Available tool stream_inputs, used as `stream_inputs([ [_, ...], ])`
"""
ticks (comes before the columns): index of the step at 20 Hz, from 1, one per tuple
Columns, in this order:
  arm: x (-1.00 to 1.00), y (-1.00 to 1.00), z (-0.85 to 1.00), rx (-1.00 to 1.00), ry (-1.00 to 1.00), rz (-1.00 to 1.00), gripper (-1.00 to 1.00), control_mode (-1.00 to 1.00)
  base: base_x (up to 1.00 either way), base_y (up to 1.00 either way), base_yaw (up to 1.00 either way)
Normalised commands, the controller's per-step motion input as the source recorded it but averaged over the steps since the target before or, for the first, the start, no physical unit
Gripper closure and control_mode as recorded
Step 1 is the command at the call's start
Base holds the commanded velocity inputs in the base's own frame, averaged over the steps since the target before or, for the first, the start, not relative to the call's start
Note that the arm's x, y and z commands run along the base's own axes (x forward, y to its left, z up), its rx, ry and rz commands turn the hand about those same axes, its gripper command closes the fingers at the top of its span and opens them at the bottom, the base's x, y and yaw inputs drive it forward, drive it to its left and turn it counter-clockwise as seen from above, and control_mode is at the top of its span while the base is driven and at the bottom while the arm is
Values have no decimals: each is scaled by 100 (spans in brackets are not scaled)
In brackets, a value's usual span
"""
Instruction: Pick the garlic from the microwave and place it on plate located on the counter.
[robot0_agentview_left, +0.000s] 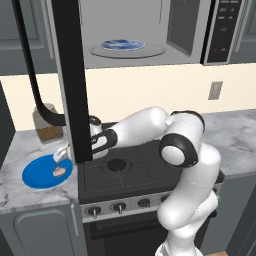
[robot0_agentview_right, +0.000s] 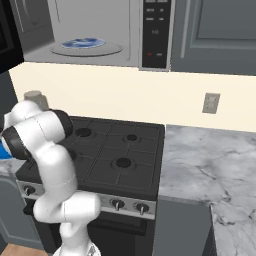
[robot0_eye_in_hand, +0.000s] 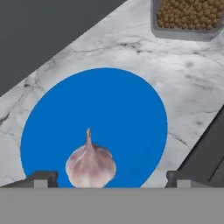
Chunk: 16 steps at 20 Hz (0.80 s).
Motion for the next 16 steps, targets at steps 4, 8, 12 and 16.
stream_inputs([
  [4,0,-95,38,1,0,-23,-100,-100,0,0,0],
  [8,-6,-93,45,0,1,-27,-100,-100,0,0,0],
  [12,0,-97,51,0,3,-28,-100,-100,0,0,0],
  [16,-8,-91,41,-1,1,-23,-100,-100,0,0,0],
])
